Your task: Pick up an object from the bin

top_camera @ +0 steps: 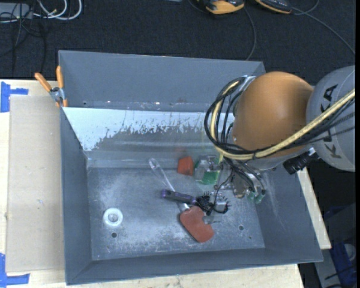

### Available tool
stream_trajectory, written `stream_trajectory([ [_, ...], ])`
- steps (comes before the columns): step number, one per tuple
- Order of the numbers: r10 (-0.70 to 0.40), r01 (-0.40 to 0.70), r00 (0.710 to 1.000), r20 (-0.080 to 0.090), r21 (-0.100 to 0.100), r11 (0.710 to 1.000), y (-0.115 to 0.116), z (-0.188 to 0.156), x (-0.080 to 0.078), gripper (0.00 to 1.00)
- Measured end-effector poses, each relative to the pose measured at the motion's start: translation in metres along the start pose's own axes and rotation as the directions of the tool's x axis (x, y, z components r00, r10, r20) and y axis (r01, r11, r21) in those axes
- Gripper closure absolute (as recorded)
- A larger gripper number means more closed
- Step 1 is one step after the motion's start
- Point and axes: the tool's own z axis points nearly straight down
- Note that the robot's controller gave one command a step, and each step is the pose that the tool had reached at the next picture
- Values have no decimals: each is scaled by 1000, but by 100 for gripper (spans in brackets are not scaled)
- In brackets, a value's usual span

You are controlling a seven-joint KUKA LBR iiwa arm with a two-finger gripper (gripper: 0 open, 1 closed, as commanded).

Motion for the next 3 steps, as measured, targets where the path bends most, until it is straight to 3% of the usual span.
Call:
stream_trajectory([
  [1, 2, -2, 1000, 8, -1, 1000, 0, -4, -2, 0],
  [2, -57, 57, 998, 9, 0, 998, -33, 59, -13, 0],
  [3, 121, -121, 993, 7, -2, 993, -61, 119, -30, 0],
])
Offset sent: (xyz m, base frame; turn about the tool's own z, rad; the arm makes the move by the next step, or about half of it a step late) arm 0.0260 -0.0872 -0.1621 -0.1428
